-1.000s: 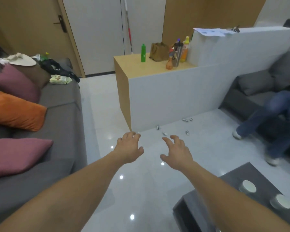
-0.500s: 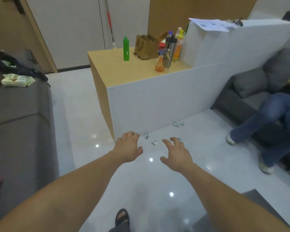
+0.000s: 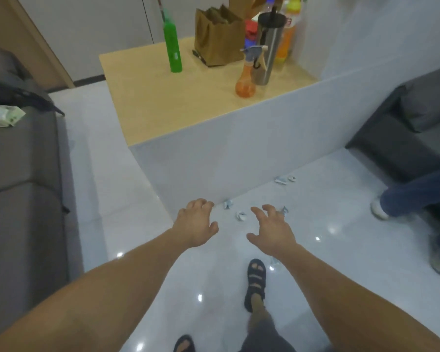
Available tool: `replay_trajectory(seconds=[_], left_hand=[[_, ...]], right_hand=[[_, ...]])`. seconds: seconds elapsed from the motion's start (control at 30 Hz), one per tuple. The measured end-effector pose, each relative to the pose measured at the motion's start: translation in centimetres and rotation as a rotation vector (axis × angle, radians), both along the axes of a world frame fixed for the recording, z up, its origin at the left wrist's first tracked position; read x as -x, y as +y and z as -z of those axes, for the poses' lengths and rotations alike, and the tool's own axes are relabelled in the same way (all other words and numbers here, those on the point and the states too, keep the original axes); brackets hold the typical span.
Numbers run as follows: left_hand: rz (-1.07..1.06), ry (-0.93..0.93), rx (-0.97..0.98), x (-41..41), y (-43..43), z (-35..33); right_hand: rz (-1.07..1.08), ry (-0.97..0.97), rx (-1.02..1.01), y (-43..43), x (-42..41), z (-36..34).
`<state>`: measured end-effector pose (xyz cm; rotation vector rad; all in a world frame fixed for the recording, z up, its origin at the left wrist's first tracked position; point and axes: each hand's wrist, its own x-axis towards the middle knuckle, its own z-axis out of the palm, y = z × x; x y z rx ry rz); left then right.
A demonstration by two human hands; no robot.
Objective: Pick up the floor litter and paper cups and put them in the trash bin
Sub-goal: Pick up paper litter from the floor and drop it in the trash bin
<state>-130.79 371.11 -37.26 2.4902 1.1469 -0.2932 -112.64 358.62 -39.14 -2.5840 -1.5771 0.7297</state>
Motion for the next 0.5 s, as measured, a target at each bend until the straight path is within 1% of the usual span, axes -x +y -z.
replay_trajectory(seconds=[0.13,0.27,0.37,0.5], left_hand=[[-0.123,0.063,0.086,-4.8,3.6,4.9],[-0.199,0.105,0.183,-9.4,6.6,12.7],[-0.231,0.122,0.234,-11.7,8.5,20.7],[-0.26,0.149,0.277,-12.8,10.7,34.5]], right_hand=[[-0.082,0.067,0.074,5.6,-6.2,5.2],[-0.108,0.099,0.153,10.9,-11.9,13.1],[-0.164,0.107,0.208,14.2,-14.5,21.3],[-0.219,0.095,0.227,17.8,-16.2,35.2]])
